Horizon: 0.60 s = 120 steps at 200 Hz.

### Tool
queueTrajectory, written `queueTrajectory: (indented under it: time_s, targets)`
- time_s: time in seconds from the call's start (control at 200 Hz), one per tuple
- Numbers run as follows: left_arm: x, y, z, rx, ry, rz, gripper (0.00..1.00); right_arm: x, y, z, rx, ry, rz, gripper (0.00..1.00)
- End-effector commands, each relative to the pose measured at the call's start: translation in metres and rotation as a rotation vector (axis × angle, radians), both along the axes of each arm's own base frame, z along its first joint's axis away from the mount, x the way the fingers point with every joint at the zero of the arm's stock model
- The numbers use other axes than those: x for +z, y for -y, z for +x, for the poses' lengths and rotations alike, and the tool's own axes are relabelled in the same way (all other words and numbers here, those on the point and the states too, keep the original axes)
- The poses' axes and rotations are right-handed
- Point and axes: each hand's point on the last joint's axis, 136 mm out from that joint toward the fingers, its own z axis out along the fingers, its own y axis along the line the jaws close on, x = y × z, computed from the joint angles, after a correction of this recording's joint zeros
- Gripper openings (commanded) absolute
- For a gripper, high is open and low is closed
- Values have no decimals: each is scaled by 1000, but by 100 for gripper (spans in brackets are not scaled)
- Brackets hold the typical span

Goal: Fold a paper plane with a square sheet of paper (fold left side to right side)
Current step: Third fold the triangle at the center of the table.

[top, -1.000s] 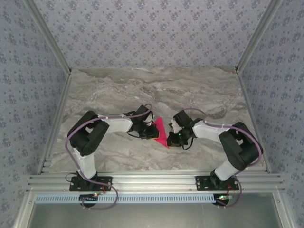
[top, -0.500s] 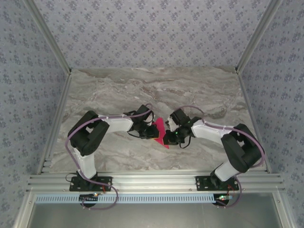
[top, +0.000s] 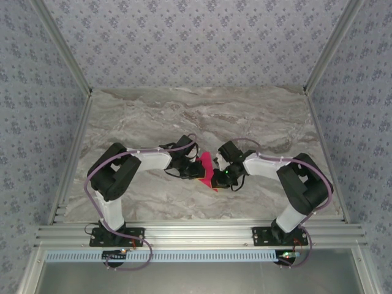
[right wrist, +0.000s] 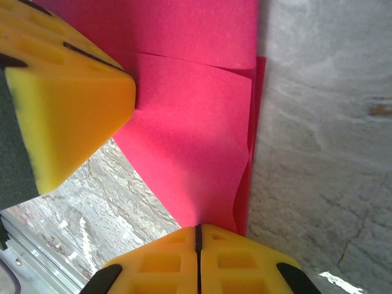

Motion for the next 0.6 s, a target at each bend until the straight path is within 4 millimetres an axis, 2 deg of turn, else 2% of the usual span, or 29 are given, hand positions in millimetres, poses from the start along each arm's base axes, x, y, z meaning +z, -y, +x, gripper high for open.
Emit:
queueTrajectory:
  time_s: [0.0,0.425,0.515,0.595]
  targets:
    - [-43,-35,-8,25,-30,196,11,-21,35,-30,-11,-111,-124,8]
    - [-43,-38,-6,30,-30,202,11,-22,60,-63,42,-172,-196,8]
    - [-43,-38,-7,27,-30,203,11,-17,60,-57,36,-138,-182,7]
    - [-42,-38,-6,24,-28,203,11,0,51,-42,24,-66,-132,7]
